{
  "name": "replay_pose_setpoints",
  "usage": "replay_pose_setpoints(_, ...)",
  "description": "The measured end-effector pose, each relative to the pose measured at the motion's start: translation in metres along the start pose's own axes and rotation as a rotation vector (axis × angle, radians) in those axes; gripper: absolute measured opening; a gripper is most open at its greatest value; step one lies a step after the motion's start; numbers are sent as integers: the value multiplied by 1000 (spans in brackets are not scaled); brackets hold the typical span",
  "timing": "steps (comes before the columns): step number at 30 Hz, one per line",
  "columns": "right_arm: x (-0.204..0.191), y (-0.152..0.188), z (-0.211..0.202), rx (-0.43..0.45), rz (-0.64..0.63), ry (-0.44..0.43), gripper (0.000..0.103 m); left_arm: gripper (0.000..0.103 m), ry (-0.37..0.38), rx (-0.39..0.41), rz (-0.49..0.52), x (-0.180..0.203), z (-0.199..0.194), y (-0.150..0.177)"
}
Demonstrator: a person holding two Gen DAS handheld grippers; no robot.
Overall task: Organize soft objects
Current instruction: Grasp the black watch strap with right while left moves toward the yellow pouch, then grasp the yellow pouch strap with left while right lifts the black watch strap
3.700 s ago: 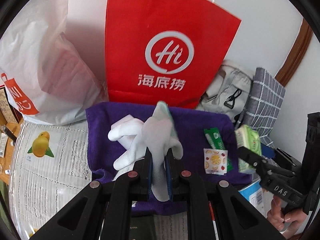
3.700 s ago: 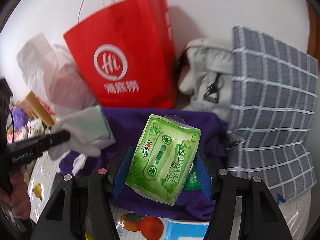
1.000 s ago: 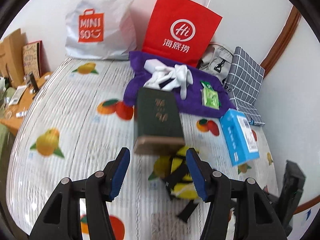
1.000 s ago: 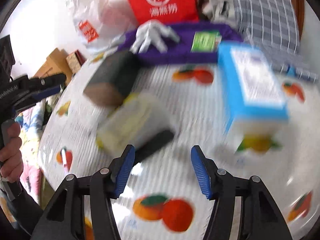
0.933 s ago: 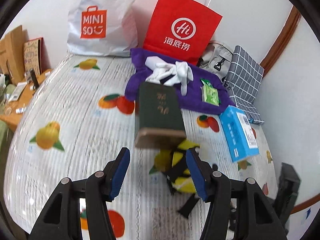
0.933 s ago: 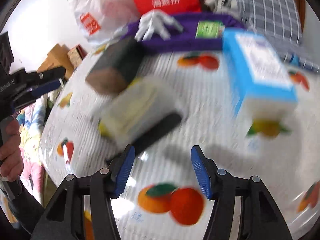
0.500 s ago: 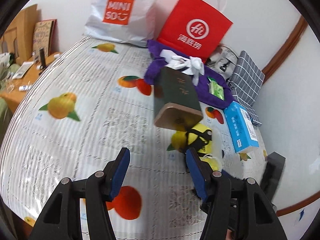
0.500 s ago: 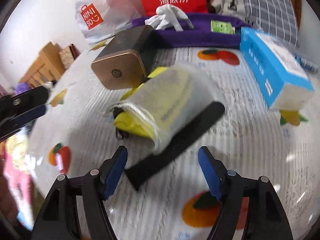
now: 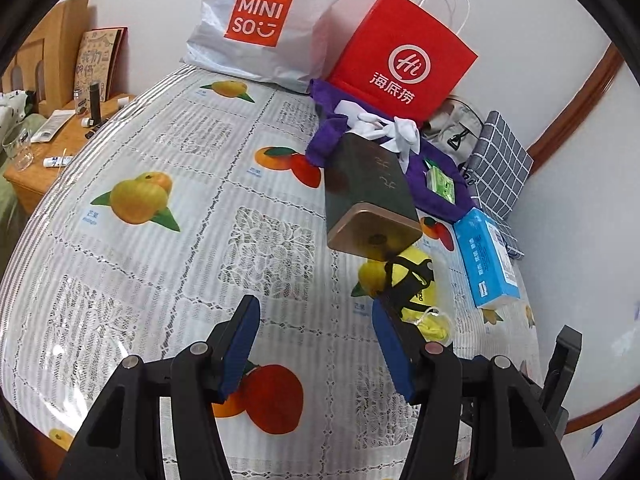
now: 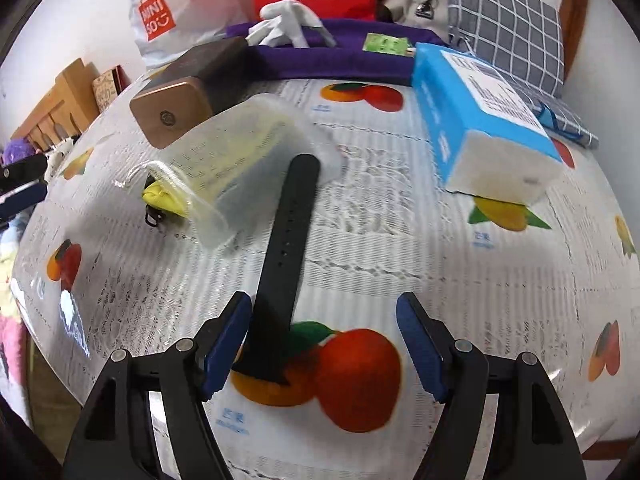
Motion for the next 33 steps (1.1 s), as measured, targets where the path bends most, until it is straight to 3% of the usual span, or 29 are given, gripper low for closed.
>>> replay_pose_setpoints(5,-6,-9,4,35,-7,4,74,56,-10,-10,10,7,2,1)
replay_pose_setpoints(7,-13,-12,7,59,-31,9,67,56,-13,-12,13,10,2,1)
replay_pose_setpoints(8,-17,-13,7,89,-51,11,49,56,-16,-13,15,11,2,1)
replay_pose_setpoints(9,-20,-14,7,109,-68,15,20,56,-20,-17,19,14,3,1)
replay_pose_setpoints(11,-19,-19,6,98,-70,30,20,56,-24,-21,30,16,5,2)
replay_pose_setpoints(20,35,-6,-3,35,69,-111,23,56,-19,-44,73,35,16,1)
replay_pose_setpoints(26,16,-10,3,98,-30,-11,22,56,-22,-71,146,63,31,4)
replay_pose_setpoints(33,33,-11,-3,89,-31,-78,21,55,-80,-101,234,89,55,0)
Point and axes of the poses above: each gripper's, at about its wrist camera, not at the fingertips, and z roughly the way its jaws point, x to its right, y to its underside, the point moved 1 cm from there along z, roughly the way its jaws point, and after that the axes turned 6 degrees about -x, right-handed, at the moved point
